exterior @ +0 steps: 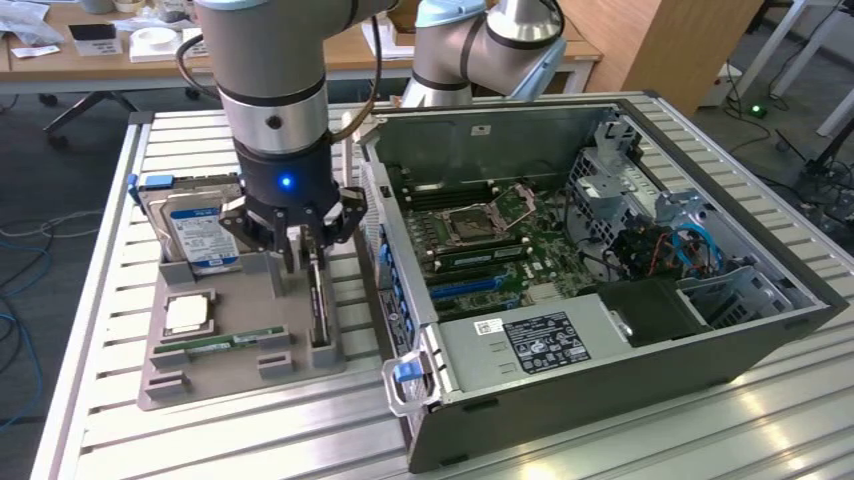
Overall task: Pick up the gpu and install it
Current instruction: 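Pick up the gpu and move the gpu toward the slot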
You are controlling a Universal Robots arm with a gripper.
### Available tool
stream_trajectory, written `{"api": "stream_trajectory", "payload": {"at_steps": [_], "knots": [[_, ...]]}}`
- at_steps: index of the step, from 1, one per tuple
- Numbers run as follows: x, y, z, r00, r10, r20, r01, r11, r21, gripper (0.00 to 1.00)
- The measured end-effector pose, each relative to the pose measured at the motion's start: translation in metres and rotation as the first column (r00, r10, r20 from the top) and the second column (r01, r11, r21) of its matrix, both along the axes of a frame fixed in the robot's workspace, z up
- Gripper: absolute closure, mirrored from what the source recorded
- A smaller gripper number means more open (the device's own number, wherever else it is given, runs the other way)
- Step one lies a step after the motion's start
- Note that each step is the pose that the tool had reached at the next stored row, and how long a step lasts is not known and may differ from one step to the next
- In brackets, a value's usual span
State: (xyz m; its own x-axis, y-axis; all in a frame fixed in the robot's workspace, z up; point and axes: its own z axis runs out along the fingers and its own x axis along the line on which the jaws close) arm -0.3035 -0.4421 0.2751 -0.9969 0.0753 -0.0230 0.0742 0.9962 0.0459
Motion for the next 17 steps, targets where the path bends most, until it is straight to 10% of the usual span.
{"api": "stream_trajectory", "payload": {"at_steps": [17], "knots": [[0.0065, 0.0001, -0.0036, 1.0, 0.0, 0.0001, 0.0, 1.0, -0.0003, 0.61]]}}
